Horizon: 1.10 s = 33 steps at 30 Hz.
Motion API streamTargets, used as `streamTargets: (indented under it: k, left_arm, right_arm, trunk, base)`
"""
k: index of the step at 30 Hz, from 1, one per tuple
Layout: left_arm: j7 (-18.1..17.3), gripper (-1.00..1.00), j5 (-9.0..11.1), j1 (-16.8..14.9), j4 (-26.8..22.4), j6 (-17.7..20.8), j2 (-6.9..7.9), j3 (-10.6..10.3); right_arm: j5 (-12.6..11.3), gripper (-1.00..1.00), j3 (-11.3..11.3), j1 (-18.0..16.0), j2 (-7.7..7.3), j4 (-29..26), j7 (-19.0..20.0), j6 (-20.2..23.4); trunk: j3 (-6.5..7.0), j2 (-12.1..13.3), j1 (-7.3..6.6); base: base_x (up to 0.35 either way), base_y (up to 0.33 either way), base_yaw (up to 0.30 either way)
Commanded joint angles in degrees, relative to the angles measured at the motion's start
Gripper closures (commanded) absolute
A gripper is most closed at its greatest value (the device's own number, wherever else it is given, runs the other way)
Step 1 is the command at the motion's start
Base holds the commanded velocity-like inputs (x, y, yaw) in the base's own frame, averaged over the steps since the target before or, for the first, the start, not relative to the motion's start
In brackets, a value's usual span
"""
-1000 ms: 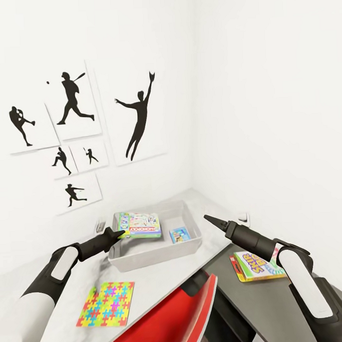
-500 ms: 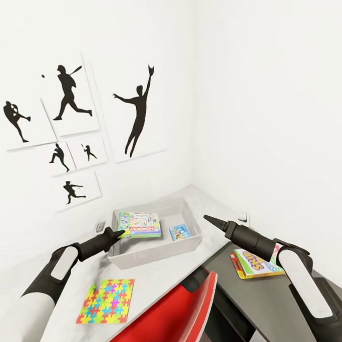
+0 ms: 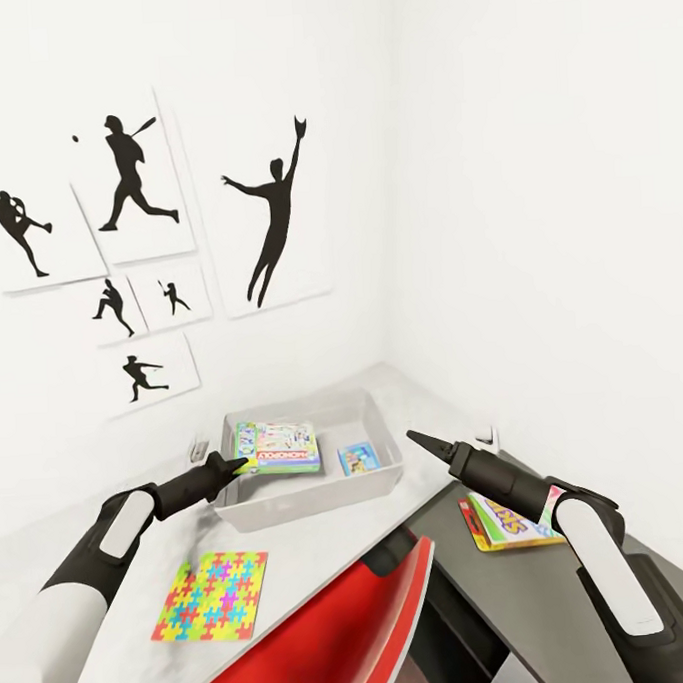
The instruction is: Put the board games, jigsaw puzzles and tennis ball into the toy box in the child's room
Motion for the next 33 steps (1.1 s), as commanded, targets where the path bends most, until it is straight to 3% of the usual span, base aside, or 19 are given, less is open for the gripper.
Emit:
streamTargets:
  k: [1, 9, 17, 33]
  left_arm:
    - [0.0, 1.00, 0.1, -0.3, -0.5, 0.4, -0.02, 0.2]
    - [1.6, 1.00, -0.6, -2.2, -2.9, -0.9, -0.88, 0.1]
    - [6.3, 1.00, -0.7, -2.3, -3.0, -2.3, -1.73, -0.4]
    - [7.0, 1.00, -0.8, -2.3, -2.9, -2.3, -1.96, -0.6]
  right_arm:
    - [0.0, -1.00, 0.0, -0.1, -0.02, 0.0, 0.1, 0.2]
    - [0.0, -1.00, 0.0, -0.1, -0.08, 0.0, 0.1, 0.2]
    - [0.0, -1.00, -0.1, -0.1, -0.10, 0.0, 0.1, 0.2]
    - [0.0, -1.00, -0.1, -0.1, -0.10, 0.0, 0.1, 0.2]
  trunk:
    - [-0.22, -0.1, 0.03]
    - [-0.96, -0.1, 0.03]
    - [-1.69, -0.1, 0.03]
    - [-3.16, -0.1, 0.03]
  base:
    - [0.000, 0.000, 0.000]
    - [0.000, 0.000, 0.000]
    - [0.000, 0.000, 0.000]
    - [0.000, 0.000, 0.000]
